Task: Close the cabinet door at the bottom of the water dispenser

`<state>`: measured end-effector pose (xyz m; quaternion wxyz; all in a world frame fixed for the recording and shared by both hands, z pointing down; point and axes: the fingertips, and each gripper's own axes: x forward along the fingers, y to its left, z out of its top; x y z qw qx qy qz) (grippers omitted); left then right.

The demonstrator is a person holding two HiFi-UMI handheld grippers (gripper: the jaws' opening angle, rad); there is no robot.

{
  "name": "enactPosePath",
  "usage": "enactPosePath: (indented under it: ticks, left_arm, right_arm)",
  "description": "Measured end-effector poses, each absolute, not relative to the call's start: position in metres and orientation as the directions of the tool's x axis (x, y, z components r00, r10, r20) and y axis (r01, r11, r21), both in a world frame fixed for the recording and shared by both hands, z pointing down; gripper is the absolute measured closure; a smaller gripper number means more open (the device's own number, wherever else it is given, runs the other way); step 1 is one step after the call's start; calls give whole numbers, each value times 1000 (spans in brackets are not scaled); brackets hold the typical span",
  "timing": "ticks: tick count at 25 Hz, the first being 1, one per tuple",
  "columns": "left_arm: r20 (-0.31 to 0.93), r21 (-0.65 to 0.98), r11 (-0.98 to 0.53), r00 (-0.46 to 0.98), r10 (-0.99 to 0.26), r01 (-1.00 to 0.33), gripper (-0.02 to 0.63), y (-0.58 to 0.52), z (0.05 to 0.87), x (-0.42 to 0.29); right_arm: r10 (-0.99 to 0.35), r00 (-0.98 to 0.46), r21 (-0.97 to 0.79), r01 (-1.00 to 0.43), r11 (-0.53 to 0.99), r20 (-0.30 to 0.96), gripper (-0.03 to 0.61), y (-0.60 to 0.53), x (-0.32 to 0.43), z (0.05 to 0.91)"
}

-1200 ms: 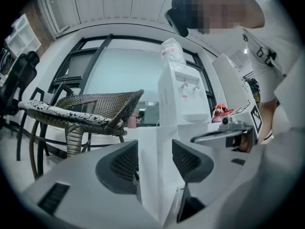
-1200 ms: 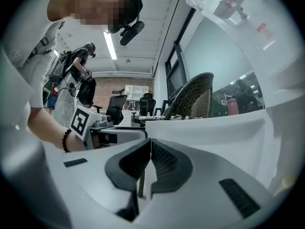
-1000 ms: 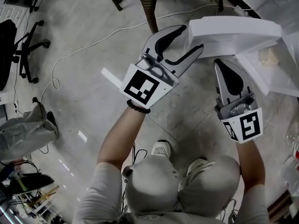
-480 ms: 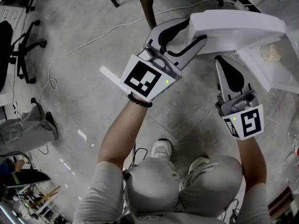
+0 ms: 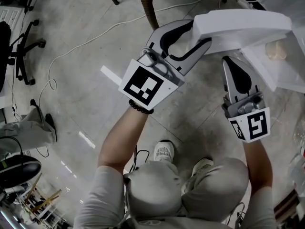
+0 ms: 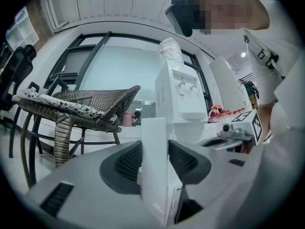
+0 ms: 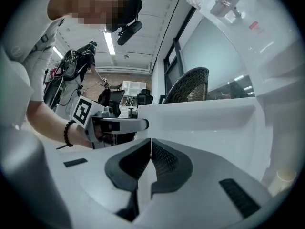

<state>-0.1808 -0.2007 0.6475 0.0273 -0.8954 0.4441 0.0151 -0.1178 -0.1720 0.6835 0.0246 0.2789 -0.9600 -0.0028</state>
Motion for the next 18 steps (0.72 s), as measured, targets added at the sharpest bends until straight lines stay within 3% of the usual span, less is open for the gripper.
enactPosePath:
  ticks: [18]
  left_arm:
    - [67, -2, -636, 635, -770, -772, 439, -143, 650, -133]
  right_arm:
    - [-590, -791, 40, -592, 805, 160, 563, -130, -47, 734]
